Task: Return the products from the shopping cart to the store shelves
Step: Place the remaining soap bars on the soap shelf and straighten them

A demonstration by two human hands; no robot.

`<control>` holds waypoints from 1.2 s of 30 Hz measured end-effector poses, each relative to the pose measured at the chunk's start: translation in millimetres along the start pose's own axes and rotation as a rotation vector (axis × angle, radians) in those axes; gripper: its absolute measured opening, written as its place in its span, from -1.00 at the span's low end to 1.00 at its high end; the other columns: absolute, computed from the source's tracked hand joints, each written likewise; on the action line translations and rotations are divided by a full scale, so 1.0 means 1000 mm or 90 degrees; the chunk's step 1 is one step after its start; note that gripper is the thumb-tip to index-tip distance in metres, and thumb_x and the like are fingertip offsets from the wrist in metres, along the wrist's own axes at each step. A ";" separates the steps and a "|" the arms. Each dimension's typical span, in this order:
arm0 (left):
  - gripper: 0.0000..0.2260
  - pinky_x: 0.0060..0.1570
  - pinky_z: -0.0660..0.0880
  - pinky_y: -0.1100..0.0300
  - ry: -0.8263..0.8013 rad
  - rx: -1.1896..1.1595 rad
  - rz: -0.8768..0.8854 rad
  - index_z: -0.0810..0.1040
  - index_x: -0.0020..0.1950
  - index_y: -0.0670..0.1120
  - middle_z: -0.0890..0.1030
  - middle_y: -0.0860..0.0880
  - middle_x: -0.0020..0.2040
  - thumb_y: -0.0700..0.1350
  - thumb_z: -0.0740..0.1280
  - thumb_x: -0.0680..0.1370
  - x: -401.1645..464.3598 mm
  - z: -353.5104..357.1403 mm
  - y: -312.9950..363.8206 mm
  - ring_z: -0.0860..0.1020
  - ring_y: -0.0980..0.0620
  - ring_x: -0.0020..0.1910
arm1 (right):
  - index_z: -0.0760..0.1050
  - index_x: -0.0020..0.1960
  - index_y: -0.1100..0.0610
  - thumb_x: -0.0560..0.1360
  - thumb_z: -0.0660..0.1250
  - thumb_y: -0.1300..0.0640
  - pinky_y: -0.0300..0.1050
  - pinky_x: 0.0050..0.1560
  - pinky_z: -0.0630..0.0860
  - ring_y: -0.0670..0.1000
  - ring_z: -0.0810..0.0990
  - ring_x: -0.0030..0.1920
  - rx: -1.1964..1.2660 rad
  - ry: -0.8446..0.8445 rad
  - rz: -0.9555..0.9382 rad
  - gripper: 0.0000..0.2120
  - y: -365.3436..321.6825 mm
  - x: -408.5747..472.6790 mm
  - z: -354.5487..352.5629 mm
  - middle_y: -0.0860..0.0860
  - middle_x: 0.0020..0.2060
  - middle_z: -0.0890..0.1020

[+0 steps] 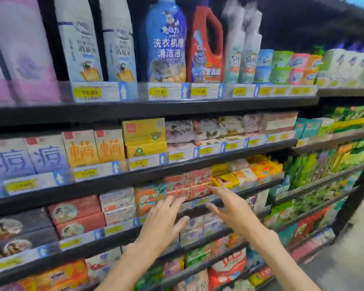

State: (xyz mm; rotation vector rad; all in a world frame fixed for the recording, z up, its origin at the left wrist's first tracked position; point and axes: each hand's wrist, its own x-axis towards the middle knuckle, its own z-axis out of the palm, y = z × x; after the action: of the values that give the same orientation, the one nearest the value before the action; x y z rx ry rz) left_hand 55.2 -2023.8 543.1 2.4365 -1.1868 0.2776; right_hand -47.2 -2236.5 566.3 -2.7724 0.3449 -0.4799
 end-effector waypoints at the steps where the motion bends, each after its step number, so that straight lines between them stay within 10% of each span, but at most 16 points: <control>1: -0.50 0.29 0.39 0.12 0.007 0.011 -0.026 0.25 0.55 0.09 0.40 0.05 0.42 0.20 0.18 0.64 0.005 0.003 0.006 0.40 -0.01 0.37 | 0.29 0.49 -0.07 0.58 0.28 -0.14 -0.09 0.29 0.48 -0.06 0.42 0.40 -0.005 -0.009 -0.017 -0.48 0.010 0.011 0.000 -0.12 0.39 0.46; 7: -0.61 0.23 0.47 0.02 0.045 0.069 -0.143 0.40 0.44 0.03 0.52 -0.03 0.31 0.12 0.21 0.65 0.033 0.018 0.034 0.48 -0.12 0.34 | 0.49 0.14 0.07 0.55 0.20 -0.24 0.03 -0.03 0.53 0.10 0.57 0.07 -0.011 -0.022 -0.087 -0.60 0.062 0.061 0.008 0.02 0.00 0.61; 15: -0.54 0.21 0.52 0.01 0.146 0.203 -0.137 0.49 0.39 -0.07 0.54 -0.05 0.28 -0.17 0.42 0.48 0.072 0.033 0.046 0.49 -0.11 0.23 | 0.49 0.16 0.09 0.55 0.37 -0.02 -0.04 -0.09 0.54 0.11 0.58 -0.02 0.084 0.127 -0.087 -0.73 0.085 0.090 0.010 0.05 0.08 0.54; 25: -0.64 -0.28 0.55 -0.02 0.206 0.340 -0.160 0.68 -0.02 -0.17 0.65 -0.17 -0.15 -0.34 0.62 0.22 0.091 0.041 0.029 0.60 -0.24 -0.23 | 0.52 0.16 0.23 0.61 0.28 -0.05 -0.06 -0.06 0.46 0.23 0.60 0.08 0.023 -0.043 0.036 -0.65 0.073 0.131 0.012 0.19 0.09 0.62; 36: -0.51 0.17 0.53 -0.02 0.236 0.293 -0.097 0.52 0.36 -0.09 0.54 -0.11 0.21 -0.21 0.49 0.44 0.074 0.069 0.045 0.49 -0.16 0.20 | 0.50 0.20 0.15 0.53 0.39 0.05 -0.02 -0.09 0.61 0.16 0.48 0.15 -0.038 0.232 -0.202 -0.71 0.083 0.088 0.034 0.13 0.15 0.47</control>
State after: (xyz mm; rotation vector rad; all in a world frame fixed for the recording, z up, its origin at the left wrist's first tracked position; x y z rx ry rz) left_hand 65.3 -2132.1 519.6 2.6710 -0.8365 1.0016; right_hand 30.1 -2329.9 533.1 -2.7990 -0.0076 -1.0744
